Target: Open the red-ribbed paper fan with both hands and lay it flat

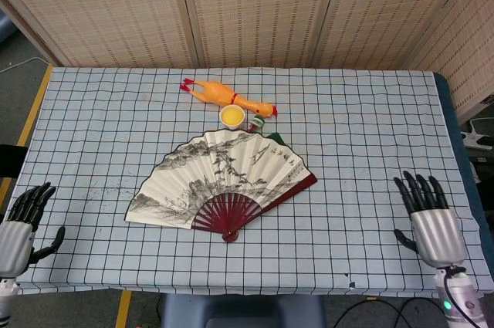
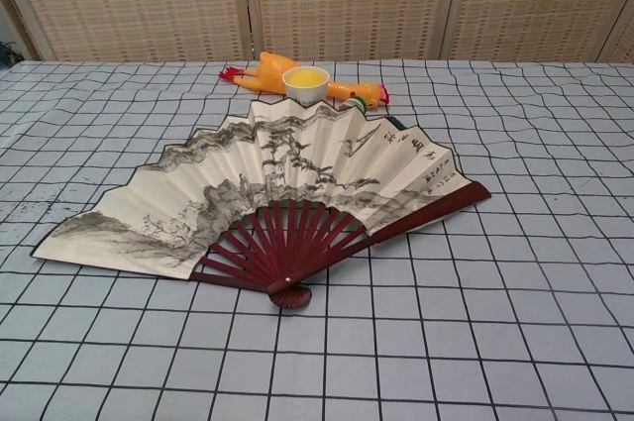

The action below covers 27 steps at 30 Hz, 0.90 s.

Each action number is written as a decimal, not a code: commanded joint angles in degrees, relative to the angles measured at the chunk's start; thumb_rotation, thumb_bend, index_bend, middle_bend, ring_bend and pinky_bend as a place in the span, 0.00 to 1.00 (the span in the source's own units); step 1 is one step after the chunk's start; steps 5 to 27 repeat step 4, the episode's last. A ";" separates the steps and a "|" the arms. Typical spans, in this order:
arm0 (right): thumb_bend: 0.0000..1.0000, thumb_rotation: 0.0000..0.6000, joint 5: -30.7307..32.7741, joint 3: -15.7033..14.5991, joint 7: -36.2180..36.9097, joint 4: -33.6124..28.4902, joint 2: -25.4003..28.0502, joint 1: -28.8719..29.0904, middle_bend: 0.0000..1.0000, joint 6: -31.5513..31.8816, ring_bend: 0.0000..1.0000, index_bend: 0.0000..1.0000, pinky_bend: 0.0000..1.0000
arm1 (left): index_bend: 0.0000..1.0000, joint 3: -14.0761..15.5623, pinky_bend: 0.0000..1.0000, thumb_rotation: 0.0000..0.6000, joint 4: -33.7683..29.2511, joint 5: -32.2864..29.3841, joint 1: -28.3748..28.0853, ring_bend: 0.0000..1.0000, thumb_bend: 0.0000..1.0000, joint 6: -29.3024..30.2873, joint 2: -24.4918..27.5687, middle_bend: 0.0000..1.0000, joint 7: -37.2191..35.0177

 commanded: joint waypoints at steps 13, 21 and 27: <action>0.06 1.00 0.76 2.38 12.90 9.38 1.71 -5.76 0.00 3.22 0.00 0.00 0.00 | 0.00 0.86 0.06 0.95 -11.36 2.84 6.40 0.00 0.43 7.15 7.08 0.00 21.05; 0.06 1.00 0.76 2.38 12.90 9.38 1.71 -5.76 0.00 3.22 0.00 0.00 0.00 | 0.00 0.86 0.06 0.95 -11.36 2.84 6.40 0.00 0.43 7.15 7.08 0.00 21.05; 0.06 1.00 0.76 2.38 12.90 9.38 1.71 -5.76 0.00 3.22 0.00 0.00 0.00 | 0.00 0.86 0.06 0.95 -11.36 2.84 6.40 0.00 0.43 7.15 7.08 0.00 21.05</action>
